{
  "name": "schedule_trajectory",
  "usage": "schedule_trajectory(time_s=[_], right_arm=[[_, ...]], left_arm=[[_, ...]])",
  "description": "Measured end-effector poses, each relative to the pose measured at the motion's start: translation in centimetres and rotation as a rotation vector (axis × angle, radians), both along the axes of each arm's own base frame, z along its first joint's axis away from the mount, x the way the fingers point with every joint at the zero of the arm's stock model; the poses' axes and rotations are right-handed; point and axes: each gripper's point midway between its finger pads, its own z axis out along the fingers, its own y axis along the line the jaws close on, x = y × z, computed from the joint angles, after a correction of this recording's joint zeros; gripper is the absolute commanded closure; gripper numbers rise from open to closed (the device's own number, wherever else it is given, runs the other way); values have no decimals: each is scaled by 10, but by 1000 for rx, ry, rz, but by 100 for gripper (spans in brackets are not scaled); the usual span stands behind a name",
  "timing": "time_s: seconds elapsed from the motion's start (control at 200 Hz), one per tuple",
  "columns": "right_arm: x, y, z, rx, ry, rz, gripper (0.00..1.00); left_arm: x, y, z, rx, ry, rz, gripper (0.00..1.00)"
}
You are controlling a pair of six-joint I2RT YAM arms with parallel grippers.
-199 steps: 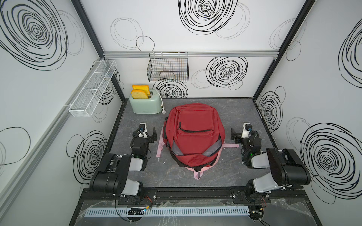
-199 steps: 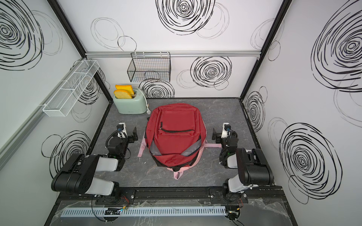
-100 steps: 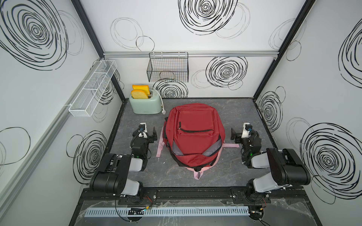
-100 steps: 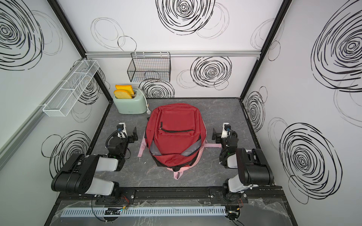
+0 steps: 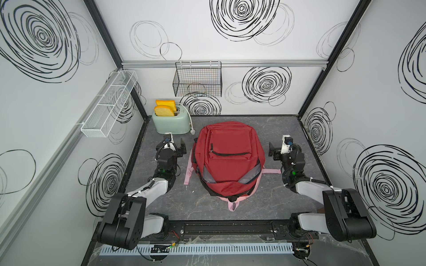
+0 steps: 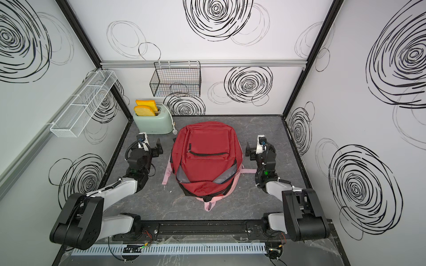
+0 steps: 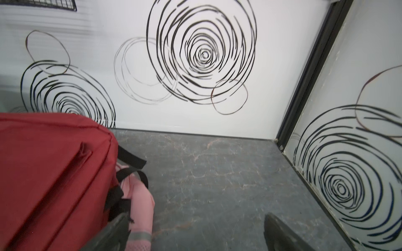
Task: Zip up the backpack
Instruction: Adjust the backpack on the backpack.
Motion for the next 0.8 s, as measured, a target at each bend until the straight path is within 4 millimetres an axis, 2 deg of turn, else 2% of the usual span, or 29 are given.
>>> schedule_trajectory(time_s=[0.155, 0.25, 0.41, 0.49, 0.56, 0.685, 0.725, 0.8], right_arm=[[5, 8, 23, 70, 13, -41, 1], [10, 13, 33, 143, 58, -50, 1], [10, 20, 59, 284, 89, -35, 1], [1, 19, 64, 358, 104, -32, 1], [-7, 10, 66, 442, 118, -57, 1], [-17, 0, 77, 538, 88, -35, 1], [-18, 5, 78, 546, 90, -14, 1], [-18, 33, 78, 524, 122, 55, 1]], left_arm=[[10, -2, 14, -120, 62, 44, 2], [13, -7, 32, -189, 70, 34, 2], [-7, -17, 50, -326, 29, -18, 2], [-25, -21, 44, -387, 8, -47, 2], [-37, -25, 34, -412, 16, -78, 2], [-41, -45, 28, -422, 37, -146, 2], [-41, -54, 28, -423, 40, -173, 2], [-40, -75, 28, -416, 54, -228, 2]])
